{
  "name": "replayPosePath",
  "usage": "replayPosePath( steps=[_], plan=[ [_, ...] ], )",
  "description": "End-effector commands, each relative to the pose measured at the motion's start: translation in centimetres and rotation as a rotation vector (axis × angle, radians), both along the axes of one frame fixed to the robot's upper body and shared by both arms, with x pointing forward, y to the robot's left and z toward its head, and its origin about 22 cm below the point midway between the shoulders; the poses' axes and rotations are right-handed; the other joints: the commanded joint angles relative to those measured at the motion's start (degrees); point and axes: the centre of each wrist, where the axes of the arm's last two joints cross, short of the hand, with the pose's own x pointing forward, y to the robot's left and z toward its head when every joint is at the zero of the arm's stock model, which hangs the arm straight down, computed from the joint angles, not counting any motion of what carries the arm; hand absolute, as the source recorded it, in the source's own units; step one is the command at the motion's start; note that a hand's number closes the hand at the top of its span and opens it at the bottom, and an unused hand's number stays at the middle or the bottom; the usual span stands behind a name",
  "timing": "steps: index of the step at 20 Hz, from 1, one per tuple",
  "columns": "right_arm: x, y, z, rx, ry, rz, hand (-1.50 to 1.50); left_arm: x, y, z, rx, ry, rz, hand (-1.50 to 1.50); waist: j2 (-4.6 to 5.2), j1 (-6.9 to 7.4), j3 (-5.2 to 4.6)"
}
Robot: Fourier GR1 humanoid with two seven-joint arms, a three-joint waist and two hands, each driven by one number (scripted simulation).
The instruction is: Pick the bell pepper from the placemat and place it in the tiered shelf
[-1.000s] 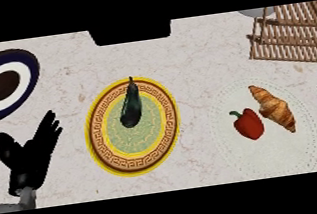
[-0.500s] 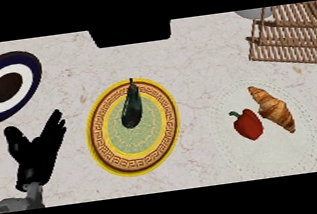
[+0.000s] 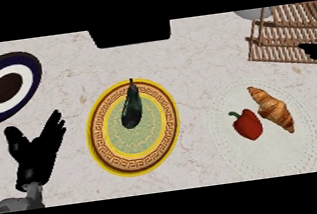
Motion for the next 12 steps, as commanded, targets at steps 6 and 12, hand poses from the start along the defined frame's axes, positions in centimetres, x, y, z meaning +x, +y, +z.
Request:
replayPosePath(
  steps=[6,12],
  plan=[
    [-0.3,8.4,1.2,-0.182,0.015,-0.141,-1.5,0.6,1.1,-0.7,-0.004,0.04,0.01,0.0,0.48,0.41,-0.26],
    [0.1,11.8,-0.8,-0.277,0.107,-0.133,-1.5,0.3,-2.0,-1.4,-0.009,0.04,-0.013,0.0,0.51,0.66,-0.2]
  ],
)
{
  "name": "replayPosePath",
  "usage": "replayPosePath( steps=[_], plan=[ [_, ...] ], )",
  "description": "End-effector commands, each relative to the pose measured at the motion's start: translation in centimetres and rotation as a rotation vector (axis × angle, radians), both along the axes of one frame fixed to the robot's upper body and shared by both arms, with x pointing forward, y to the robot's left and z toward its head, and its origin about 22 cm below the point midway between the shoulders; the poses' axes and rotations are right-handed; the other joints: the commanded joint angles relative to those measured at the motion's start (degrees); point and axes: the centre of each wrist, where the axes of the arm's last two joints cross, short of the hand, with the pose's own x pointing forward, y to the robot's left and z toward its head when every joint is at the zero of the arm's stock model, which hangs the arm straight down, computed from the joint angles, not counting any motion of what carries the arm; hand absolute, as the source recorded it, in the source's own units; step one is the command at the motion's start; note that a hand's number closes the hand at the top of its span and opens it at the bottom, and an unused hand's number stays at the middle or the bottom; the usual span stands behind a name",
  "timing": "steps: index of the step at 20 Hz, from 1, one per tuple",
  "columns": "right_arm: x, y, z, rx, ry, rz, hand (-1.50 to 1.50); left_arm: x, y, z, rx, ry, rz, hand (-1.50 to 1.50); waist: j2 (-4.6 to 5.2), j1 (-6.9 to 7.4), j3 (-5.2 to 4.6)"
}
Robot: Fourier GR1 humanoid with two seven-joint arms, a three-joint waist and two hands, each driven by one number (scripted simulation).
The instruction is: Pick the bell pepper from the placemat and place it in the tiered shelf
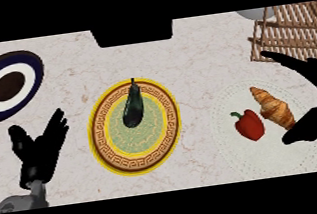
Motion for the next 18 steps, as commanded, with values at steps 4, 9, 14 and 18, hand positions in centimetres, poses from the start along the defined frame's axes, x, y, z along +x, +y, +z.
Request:
replayPosePath(
  steps=[4,9,14,18],
  plan=[
    [-0.7,3.8,-2.0,-0.111,0.04,0.028,-1.5,-1.6,0.0,0.1,-0.005,0.054,0.008,0.0,0.33,0.13,-0.37],
    [-2.2,4.4,-2.5,-0.168,0.069,-0.026,-1.5,-1.5,-1.9,-2.4,0.001,0.049,0.017,0.0,0.29,-0.52,-0.4],
    [-2.8,4.8,-4.9,-0.204,0.047,-0.063,-1.5,0.3,-1.1,1.0,-0.017,0.053,0.014,0.0,0.32,-0.35,-0.36],
    [-1.1,3.4,-5.0,-0.221,0.051,-0.072,-1.5,-0.4,-1.0,-0.3,-0.016,0.053,0.015,0.0,0.37,-0.17,-0.37]
  ],
)
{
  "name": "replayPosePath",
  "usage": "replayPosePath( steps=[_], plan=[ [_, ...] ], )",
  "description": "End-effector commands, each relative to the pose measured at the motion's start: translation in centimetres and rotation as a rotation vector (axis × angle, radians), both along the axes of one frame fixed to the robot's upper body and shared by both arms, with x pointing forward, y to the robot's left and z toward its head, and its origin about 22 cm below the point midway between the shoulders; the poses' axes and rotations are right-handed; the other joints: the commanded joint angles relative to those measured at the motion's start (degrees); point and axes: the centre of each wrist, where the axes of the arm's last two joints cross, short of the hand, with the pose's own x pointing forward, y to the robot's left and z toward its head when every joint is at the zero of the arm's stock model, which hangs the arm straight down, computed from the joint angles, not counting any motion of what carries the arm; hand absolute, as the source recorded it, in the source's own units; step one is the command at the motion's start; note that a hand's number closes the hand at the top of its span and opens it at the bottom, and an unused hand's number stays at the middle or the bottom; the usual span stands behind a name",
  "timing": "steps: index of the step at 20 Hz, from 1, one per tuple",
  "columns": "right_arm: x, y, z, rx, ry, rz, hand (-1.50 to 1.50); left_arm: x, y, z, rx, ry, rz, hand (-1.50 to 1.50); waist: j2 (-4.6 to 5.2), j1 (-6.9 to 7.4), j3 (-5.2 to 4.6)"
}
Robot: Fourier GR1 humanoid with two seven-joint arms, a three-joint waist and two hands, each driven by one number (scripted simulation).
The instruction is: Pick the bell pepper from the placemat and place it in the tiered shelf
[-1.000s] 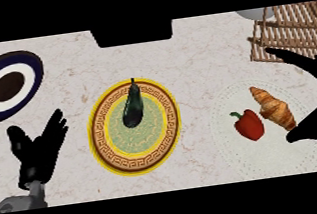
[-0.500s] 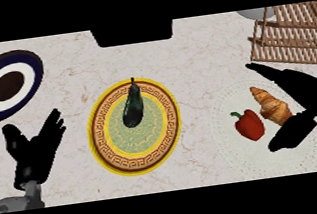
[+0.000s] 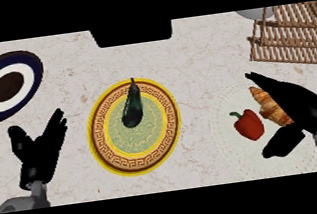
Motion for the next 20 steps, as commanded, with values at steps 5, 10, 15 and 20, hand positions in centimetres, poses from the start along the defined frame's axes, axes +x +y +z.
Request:
replayPosePath(
  steps=[5,10,15,20],
  plan=[
    [1.1,2.4,-4.0,-0.03,0.009,0.0,-1.5,-0.5,0.3,-0.5,-0.015,0.032,0.017,0.0,0.31,0.32,-0.31],
    [0.1,2.1,-5.8,-0.084,-0.014,-0.033,-1.5,-0.6,0.7,-0.8,0.009,0.038,-0.003,0.0,0.28,0.1,-0.31],
    [2.0,1.7,-6.8,-0.107,-0.027,-0.044,-1.5,1.4,-0.9,-0.1,0.002,0.052,-0.009,0.0,0.34,0.05,-0.31],
    [1.2,1.2,-7.5,-0.065,-0.074,-0.034,-1.5,0.3,0.5,-0.5,-0.006,0.065,-0.009,0.0,0.29,0.01,-0.31]
  ],
)
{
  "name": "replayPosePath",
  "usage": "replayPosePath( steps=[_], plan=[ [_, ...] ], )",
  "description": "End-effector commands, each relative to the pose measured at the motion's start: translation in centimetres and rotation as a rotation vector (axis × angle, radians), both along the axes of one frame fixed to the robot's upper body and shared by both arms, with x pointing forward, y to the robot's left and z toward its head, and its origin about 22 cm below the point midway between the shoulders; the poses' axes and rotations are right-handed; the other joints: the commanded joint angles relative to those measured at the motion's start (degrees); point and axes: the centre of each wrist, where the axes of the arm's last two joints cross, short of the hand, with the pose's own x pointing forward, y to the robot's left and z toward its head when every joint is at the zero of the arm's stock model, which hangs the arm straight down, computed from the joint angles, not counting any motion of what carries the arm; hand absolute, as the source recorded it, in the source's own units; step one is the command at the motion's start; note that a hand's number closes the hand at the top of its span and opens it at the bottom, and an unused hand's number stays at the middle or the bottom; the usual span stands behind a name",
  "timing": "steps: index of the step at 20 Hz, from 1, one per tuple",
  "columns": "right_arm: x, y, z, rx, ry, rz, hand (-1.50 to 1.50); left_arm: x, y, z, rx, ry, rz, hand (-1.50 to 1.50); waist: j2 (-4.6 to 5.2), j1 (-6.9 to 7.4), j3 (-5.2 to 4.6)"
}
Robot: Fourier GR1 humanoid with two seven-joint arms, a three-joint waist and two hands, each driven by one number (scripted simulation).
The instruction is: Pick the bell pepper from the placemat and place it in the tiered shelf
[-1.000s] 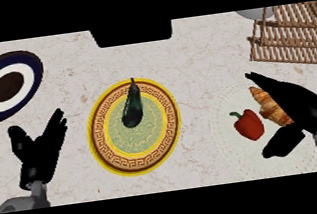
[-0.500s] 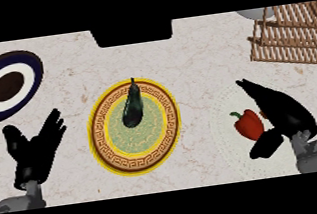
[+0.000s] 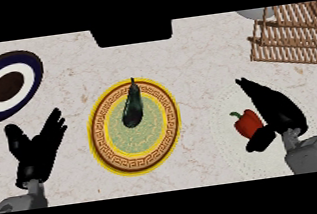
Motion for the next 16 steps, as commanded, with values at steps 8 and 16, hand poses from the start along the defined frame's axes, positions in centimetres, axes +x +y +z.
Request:
replayPosePath(
  steps=[8,16],
  plan=[
    [1.5,0.6,-3.5,0.03,-0.027,0.031,-1.5,1.4,-1.1,-1.7,-0.025,0.049,-0.019,0.0,0.33,-0.16,-0.33],
    [2.6,-0.4,-3.1,-0.004,0.089,0.254,1.5,-0.7,-1.7,-0.9,-0.012,0.046,-0.003,0.0,0.26,0.18,-0.32]
  ],
)
